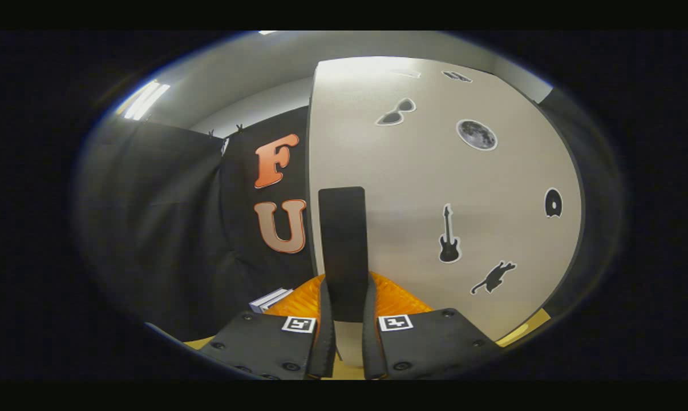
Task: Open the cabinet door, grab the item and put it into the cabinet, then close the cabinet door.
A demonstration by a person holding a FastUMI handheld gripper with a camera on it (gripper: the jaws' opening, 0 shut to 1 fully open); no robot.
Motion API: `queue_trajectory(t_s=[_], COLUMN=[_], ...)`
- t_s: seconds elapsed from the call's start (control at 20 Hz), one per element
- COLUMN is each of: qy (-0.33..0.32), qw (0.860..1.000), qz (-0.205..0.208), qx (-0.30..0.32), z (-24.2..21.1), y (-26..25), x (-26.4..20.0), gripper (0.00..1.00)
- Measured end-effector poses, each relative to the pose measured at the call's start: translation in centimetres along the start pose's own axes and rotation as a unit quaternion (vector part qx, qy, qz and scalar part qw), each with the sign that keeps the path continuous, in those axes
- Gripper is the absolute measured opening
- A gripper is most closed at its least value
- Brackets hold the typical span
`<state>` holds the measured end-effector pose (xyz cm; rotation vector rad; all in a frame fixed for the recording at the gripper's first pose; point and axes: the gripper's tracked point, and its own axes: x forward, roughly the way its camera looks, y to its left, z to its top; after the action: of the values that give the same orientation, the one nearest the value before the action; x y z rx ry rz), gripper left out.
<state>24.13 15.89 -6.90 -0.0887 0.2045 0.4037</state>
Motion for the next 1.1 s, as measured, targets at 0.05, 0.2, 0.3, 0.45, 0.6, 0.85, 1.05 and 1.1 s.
queue_trajectory(t_s=[0.05, 0.2, 0.3, 0.45, 0.6, 0.85, 1.05, 1.1], qy=[0.000, 0.000, 0.003, 0.011, 0.014, 0.019, 0.014, 0.013], qw=[1.000, 1.000, 1.000, 1.000, 1.000, 0.999, 0.999, 0.999], qz=[0.001, 0.009, 0.016, 0.020, 0.023, 0.027, 0.024, 0.021], qx=[-0.005, -0.012, -0.008, -0.007, -0.009, -0.001, 0.017, 0.025], z=[-0.1, 0.1, 0.2, 0.1, 0.3, 0.4, 1.2, 1.4], y=[0.0, -0.2, -0.4, -1.4, -2.3, -3.7, -5.0, -5.4], x=[-1.5, -5.9, -8.7, -12.3, -15.3, -18.2, -20.7, -21.3], gripper=[0.28, 0.27, 0.27, 0.27, 0.27, 0.26, 0.26, 0.26])
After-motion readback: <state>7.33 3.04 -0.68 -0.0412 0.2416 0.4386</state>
